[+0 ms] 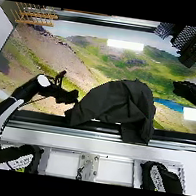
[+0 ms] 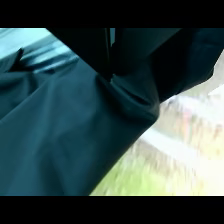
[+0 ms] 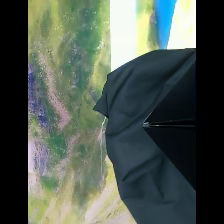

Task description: Fold the clothes and pants, and hang the long-sleeved shirts on hangers.

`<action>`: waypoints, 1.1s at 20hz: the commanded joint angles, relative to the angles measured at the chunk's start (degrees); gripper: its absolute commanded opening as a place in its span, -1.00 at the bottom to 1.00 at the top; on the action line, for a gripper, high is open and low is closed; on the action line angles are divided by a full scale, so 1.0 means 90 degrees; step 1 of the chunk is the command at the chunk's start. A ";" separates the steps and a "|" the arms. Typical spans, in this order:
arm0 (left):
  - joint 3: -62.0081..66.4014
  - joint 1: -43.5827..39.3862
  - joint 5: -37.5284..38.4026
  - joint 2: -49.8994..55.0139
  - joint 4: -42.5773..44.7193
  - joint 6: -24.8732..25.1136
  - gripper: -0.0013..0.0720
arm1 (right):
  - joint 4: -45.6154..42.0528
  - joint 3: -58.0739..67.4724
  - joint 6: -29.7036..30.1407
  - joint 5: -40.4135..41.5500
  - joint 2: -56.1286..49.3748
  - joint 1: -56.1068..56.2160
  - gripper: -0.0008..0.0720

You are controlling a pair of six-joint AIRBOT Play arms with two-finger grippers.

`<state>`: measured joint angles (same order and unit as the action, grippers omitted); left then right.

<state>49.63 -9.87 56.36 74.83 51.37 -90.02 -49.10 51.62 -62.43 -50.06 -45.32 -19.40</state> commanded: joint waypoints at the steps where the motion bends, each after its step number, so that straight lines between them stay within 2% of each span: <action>1: 0.0821 0.0627 -0.0083 -0.0362 0.0211 0.0019 -0.96 | -0.0724 -0.0002 -0.0515 -0.0022 -0.0012 -0.0085 -0.93; 4: 0.1399 0.1418 -0.0102 -0.0799 0.0736 0.0010 -0.96 | -0.2392 -0.0005 -0.1843 -0.0512 -0.0396 -0.0318 -0.93; 5: 0.1472 0.1647 -0.0100 -0.0896 0.0799 0.0012 -0.96 | -0.2652 -0.0005 -0.1902 -0.0733 -0.0651 -0.0403 -0.92; 8: 0.1294 0.2081 -0.0192 -0.1054 0.0792 0.0012 -0.96 | -0.2603 -0.0024 -0.1872 -0.0930 -0.1744 -0.0500 -0.88; 9: 0.1197 0.2127 -0.0202 -0.1037 0.0794 0.0012 -0.96 | -0.2463 -0.0024 -0.1870 -0.0833 -0.2118 -0.0488 -0.48; 10: 0.1117 0.2157 -0.0209 -0.0991 0.0794 0.0015 -0.96 | -0.2193 -0.0022 -0.1807 -0.0673 -0.2514 -0.0488 0.40; 11: 0.1086 0.2154 -0.0211 -0.0925 0.0794 0.0015 -0.96 | -0.1892 -0.0022 -0.1591 -0.0583 -0.2849 -0.0488 0.72; 13: 0.1069 0.2152 -0.0262 -0.0775 0.0789 0.0015 -0.96 | -0.1343 -0.0024 -0.0962 -0.0634 -0.3451 -0.0483 0.28; 17: 0.1073 0.2152 -0.0284 -0.0544 0.0782 0.0012 -0.96 | -0.0857 -0.0024 -0.0262 -0.1054 -0.4104 -0.0214 0.30; 22: 0.1073 0.2152 -0.0308 -0.0461 0.0777 0.0012 -0.96 | -0.0794 -0.0024 -0.0148 -0.1110 -0.4352 0.0500 0.32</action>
<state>59.29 9.45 53.78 70.28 58.37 -89.91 -57.47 51.44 -65.41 -59.44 -82.63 -18.15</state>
